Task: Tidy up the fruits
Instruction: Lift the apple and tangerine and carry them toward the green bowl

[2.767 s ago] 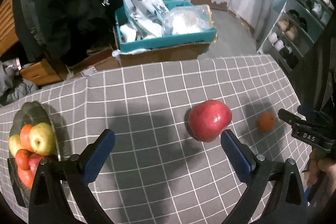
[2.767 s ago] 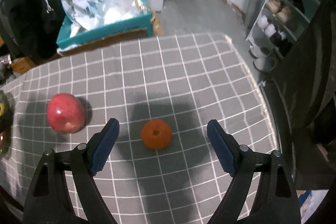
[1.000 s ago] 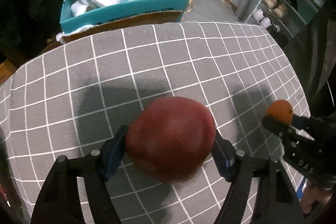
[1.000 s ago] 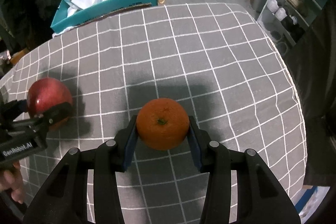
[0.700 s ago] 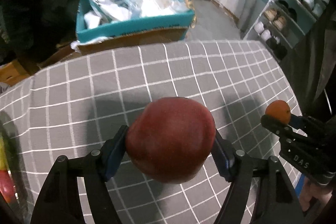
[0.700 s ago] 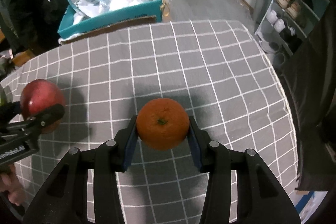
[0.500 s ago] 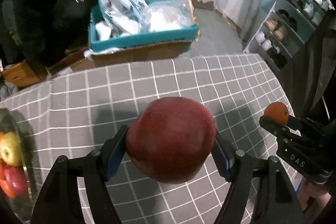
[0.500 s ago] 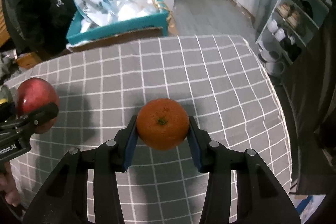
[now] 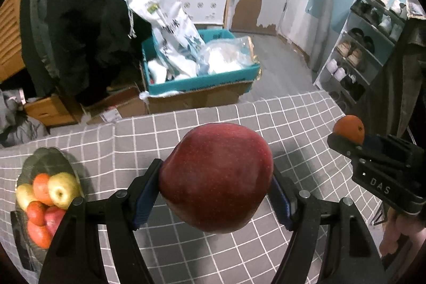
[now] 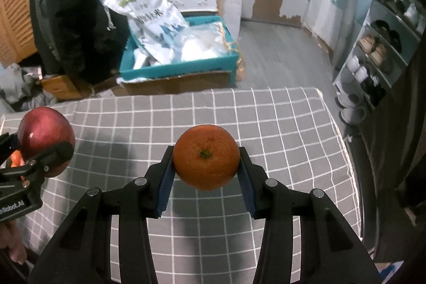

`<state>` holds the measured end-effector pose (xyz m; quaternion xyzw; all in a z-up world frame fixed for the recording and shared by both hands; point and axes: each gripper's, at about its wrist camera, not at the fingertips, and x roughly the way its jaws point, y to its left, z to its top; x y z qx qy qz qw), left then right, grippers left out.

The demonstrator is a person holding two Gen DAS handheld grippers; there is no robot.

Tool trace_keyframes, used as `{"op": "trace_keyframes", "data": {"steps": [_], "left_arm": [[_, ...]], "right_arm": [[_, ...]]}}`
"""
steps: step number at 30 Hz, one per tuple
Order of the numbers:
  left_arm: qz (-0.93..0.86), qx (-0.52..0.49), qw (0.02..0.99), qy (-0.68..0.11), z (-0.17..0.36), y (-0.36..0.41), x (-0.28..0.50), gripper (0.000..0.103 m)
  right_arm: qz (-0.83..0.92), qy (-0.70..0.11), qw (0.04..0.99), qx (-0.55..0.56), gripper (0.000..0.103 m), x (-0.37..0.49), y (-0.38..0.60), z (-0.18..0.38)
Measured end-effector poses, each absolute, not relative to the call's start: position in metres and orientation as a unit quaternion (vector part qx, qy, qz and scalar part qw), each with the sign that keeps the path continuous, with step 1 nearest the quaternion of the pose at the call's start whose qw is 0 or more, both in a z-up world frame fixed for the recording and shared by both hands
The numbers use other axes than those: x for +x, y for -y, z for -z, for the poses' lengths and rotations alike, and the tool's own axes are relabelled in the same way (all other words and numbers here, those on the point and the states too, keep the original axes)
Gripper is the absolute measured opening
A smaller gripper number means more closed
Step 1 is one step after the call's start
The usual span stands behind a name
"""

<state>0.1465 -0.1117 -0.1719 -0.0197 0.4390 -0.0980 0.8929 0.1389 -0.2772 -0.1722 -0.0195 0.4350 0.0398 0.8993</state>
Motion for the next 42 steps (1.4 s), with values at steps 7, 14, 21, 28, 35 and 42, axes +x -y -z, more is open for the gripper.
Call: {"op": "trace_keyframes", "data": {"steps": [7,14,21,28,35,42], "left_arm": [[0.093,-0.013,0.906,-0.412,0.143,0.103,0.127,0.076],[0.092,-0.005,0.917,-0.388,0.118,0.096,0.111,0.076],[0.084,-0.012,0.924,-0.374,0.099,0.080,0.096,0.076],[0.066,-0.025,0.930,-0.360,0.085,0.053,0.083,0.076],[0.033,-0.036,0.935,-0.352,0.078,0.019,0.072,0.076],[0.003,-0.056,0.934,-0.354,0.082,-0.019,0.061,0.076]], "right_arm": [[-0.050,-0.413,0.909,-0.025,0.043,0.128,0.265,0.149],[-0.061,-0.393,0.917,-0.030,0.043,0.118,0.253,0.126],[-0.076,-0.380,0.921,-0.032,0.043,0.112,0.240,0.112],[-0.100,-0.366,0.924,-0.041,0.043,0.109,0.212,0.098],[-0.130,-0.358,0.923,-0.052,0.043,0.107,0.177,0.090],[-0.163,-0.356,0.918,-0.066,0.043,0.105,0.134,0.088]]}}
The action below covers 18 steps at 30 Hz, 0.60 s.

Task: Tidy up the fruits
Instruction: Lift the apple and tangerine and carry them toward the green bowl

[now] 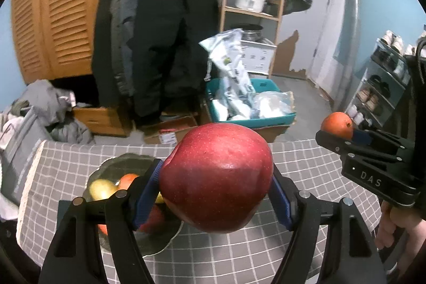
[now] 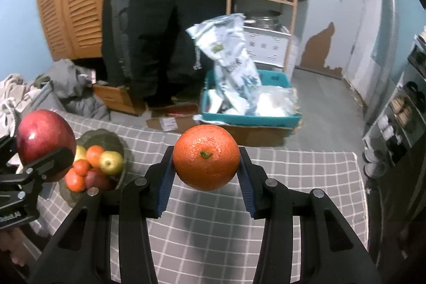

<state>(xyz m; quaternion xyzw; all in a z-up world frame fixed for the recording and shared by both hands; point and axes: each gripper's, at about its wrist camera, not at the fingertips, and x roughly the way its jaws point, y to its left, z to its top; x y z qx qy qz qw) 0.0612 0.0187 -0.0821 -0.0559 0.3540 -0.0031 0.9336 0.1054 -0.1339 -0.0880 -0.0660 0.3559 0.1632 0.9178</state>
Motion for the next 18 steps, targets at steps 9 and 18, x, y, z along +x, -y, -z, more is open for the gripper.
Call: {"op": "trace_keyframes", "data": {"steps": [9,18], "left_arm": [[-0.031,-0.074,0.931,-0.357,0.088,-0.060,0.048,0.076],[-0.061,-0.092,0.926,-0.361,0.095,-0.097,0.034,0.076]], "right_arm": [[-0.200,-0.357,0.908,-0.086,0.043,0.102,0.084,0.090],[-0.230,-0.363,0.898,-0.092,0.043,0.098,0.047,0.094]]}}
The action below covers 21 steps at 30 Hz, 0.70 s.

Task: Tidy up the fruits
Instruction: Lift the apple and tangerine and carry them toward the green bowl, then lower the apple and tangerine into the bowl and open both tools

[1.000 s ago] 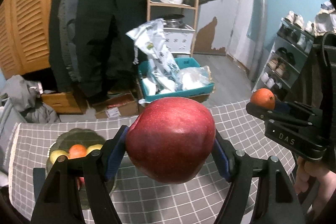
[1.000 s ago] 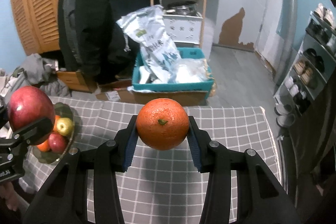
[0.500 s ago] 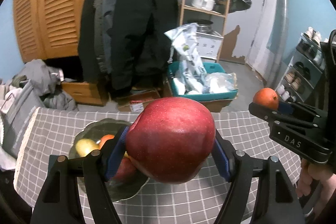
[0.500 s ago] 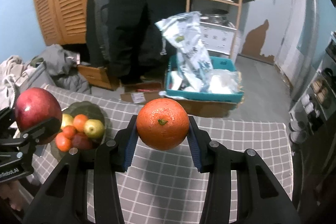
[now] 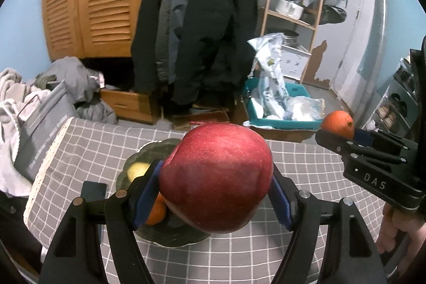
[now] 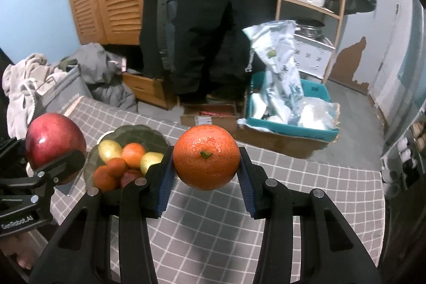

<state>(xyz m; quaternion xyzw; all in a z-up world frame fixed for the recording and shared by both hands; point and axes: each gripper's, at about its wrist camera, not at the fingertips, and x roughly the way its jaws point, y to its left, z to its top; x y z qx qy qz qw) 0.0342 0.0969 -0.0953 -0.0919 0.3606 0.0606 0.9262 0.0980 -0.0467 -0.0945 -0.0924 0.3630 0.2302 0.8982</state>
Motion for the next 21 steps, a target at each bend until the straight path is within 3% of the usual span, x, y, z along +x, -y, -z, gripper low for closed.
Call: {"op": "trace_keyframes", "data": {"steps": [21], "left_arm": [[-0.102,-0.140,0.873,-0.457,0.186,-0.151,0.039,0.076]], "right_arm": [[-0.283,-0.434,0.848,-0.107,0.043,0.113,-0.026,0.170]]}}
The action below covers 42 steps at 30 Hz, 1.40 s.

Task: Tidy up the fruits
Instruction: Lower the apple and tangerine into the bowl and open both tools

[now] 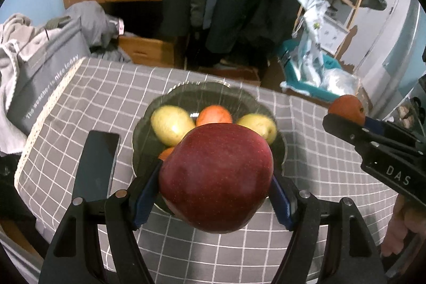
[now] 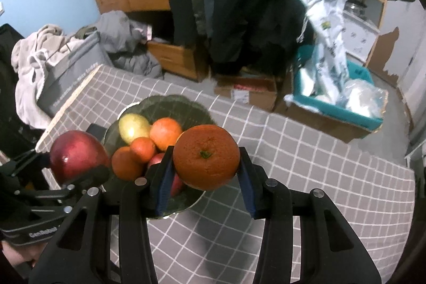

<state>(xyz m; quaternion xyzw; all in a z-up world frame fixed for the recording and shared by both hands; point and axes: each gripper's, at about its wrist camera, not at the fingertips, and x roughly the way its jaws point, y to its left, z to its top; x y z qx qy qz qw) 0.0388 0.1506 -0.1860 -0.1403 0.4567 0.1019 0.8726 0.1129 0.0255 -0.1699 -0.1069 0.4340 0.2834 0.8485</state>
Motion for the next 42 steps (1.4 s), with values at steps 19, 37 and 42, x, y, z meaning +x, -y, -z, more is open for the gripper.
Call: {"op": "trace_keyframes", "data": {"steps": [19,37,42], "left_arm": [[-0.106,-0.151,0.828,-0.529,0.246,-0.159,0.053,0.076],[-0.113,-0.161,0.828,-0.525,0.235,-0.166,0.050,0.089],[-0.128,-0.185,0.831,-0.509,0.230,-0.180,0.047,0.089]], "right_arm": [[-0.284,-0.487,0.818,-0.114,0.043,0.129,-0.043,0.224],[-0.287,-0.499,0.810,-0.113,0.043,0.134,-0.048,0.234],[-0.292,-0.508,0.801,-0.119,0.043,0.134,-0.054,0.243]]}}
